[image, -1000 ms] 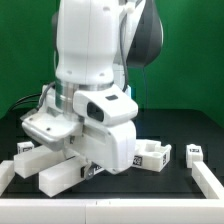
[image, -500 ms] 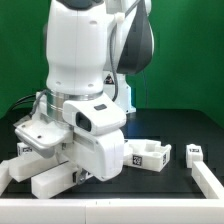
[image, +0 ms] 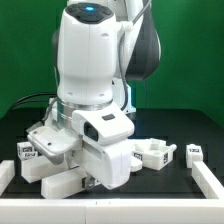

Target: Assemble chair

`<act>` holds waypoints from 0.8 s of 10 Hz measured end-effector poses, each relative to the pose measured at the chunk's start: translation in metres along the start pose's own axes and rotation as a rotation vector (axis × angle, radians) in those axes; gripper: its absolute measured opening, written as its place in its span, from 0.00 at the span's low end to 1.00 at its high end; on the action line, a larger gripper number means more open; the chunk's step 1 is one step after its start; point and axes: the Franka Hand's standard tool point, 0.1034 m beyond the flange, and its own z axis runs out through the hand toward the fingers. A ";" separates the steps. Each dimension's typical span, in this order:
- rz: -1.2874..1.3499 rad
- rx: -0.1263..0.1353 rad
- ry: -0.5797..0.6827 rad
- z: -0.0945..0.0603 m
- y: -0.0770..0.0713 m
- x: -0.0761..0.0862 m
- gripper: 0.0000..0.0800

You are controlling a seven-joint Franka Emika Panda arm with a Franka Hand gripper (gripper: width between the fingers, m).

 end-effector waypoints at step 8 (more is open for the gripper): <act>-0.007 -0.016 -0.010 -0.011 -0.008 -0.011 0.80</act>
Offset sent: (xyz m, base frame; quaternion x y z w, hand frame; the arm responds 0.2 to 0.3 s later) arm 0.0000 0.0000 0.0000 0.0000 0.0000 0.0000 1.0000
